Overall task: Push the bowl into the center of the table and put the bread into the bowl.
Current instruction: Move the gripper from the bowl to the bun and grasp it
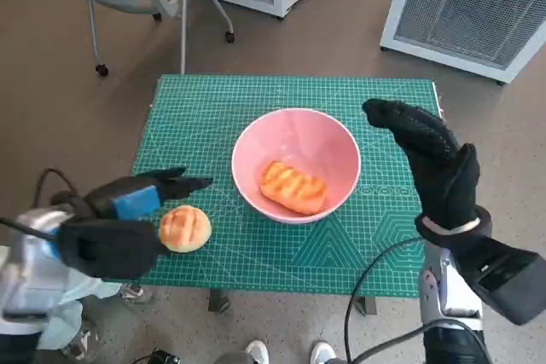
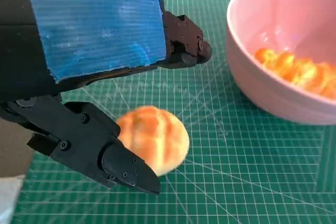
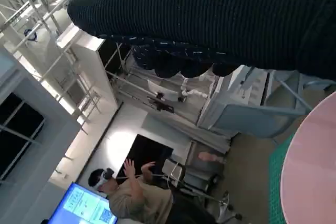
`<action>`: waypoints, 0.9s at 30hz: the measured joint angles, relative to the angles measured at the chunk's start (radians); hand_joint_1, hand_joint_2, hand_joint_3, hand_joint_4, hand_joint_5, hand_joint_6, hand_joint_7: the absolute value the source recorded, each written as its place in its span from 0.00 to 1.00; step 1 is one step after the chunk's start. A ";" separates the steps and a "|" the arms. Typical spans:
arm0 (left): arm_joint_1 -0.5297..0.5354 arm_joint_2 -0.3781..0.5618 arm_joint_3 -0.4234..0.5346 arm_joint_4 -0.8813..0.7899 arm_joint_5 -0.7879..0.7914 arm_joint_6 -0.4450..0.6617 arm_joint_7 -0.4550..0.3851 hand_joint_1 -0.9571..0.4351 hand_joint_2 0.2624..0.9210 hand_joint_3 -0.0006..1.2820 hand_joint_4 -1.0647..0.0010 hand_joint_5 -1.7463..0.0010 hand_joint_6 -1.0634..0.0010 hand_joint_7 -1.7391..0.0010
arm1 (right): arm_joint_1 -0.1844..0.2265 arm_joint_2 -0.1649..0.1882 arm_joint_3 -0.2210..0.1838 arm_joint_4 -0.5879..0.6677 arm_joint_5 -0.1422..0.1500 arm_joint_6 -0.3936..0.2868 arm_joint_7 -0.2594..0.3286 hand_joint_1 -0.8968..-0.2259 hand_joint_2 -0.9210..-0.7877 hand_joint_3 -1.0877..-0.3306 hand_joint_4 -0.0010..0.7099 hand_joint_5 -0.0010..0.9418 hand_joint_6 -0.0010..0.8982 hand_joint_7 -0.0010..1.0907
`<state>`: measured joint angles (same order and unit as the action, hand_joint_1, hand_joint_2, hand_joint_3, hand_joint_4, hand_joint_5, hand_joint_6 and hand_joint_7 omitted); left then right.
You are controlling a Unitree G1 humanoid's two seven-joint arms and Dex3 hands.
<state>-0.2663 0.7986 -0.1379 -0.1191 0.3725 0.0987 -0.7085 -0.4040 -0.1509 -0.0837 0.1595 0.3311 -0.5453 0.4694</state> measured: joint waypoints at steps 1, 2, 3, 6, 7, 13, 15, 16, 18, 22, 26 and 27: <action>0.000 -0.006 -0.009 0.005 0.013 0.003 0.007 0.55 0.72 0.00 0.87 1.00 0.73 1.00 | -0.001 0.000 0.000 0.000 0.000 0.000 0.001 0.30 0.00 0.50 0.06 0.00 0.00 0.36; 0.000 -0.011 -0.016 0.010 0.025 0.007 0.014 0.55 0.73 0.00 0.87 1.00 0.73 1.00 | -0.002 0.000 0.000 0.000 0.000 0.000 0.002 0.30 0.00 0.50 0.06 0.00 0.00 0.36; -0.001 -0.017 -0.025 0.018 0.040 0.011 0.022 0.56 0.73 0.00 0.86 0.99 0.73 1.00 | -0.002 -0.001 0.000 0.000 0.000 0.000 0.002 0.30 0.00 0.50 0.06 0.00 0.00 0.36; -0.003 -0.026 -0.052 0.037 0.075 0.023 0.036 0.57 0.73 0.00 0.84 0.99 0.72 0.99 | -0.003 -0.001 -0.001 0.000 0.000 0.000 0.002 0.30 0.00 0.50 0.06 0.00 0.00 0.36; -0.005 -0.029 -0.063 0.047 0.093 0.028 0.041 0.57 0.73 0.00 0.83 0.99 0.71 0.99 | -0.003 -0.002 -0.002 0.000 0.001 0.000 0.003 0.30 0.00 0.50 0.06 0.00 0.00 0.36; -0.029 -0.061 -0.117 0.114 0.184 0.057 0.088 0.62 0.75 0.01 0.71 0.98 0.59 0.97 | -0.003 -0.004 -0.005 0.000 0.001 0.001 0.003 0.30 0.00 0.50 0.06 0.00 0.00 0.36; -0.041 -0.071 -0.133 0.138 0.215 0.069 0.105 0.65 0.76 0.01 0.64 0.97 0.52 0.95 | -0.003 -0.004 -0.006 -0.001 0.002 0.001 0.003 0.30 0.00 0.49 0.06 0.00 0.00 0.36; -0.051 -0.079 -0.143 0.154 0.233 0.077 0.116 0.66 0.77 0.01 0.59 0.97 0.48 0.94 | -0.003 -0.004 -0.007 -0.001 0.003 0.002 0.004 0.30 0.00 0.49 0.06 0.00 0.00 0.36; -0.065 -0.090 -0.157 0.180 0.260 0.088 0.133 0.68 0.79 0.01 0.48 0.95 0.40 0.92 | -0.003 -0.004 -0.008 -0.002 0.004 0.003 0.005 0.30 0.00 0.49 0.06 0.00 0.00 0.36; -0.090 -0.106 -0.176 0.220 0.296 0.090 0.165 0.69 0.89 0.02 0.34 0.56 0.35 0.60 | -0.003 -0.004 -0.010 -0.002 0.010 0.007 0.007 0.30 0.00 0.49 0.06 0.00 0.00 0.36; -0.101 -0.104 -0.176 0.235 0.299 0.072 0.188 0.69 0.92 0.04 0.26 0.41 0.32 0.46 | -0.003 -0.004 -0.012 -0.003 0.015 0.011 0.009 0.30 0.00 0.50 0.06 0.00 0.00 0.36; -0.102 -0.104 -0.175 0.236 0.298 0.064 0.194 0.69 0.92 0.04 0.25 0.40 0.32 0.44 | -0.003 -0.004 -0.014 -0.003 0.017 0.011 0.010 0.30 0.00 0.50 0.06 0.00 0.00 0.36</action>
<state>-0.3680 0.6949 -0.3133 0.1171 0.6702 0.1630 -0.5140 -0.4071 -0.1550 -0.0972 0.1569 0.3481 -0.5338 0.4794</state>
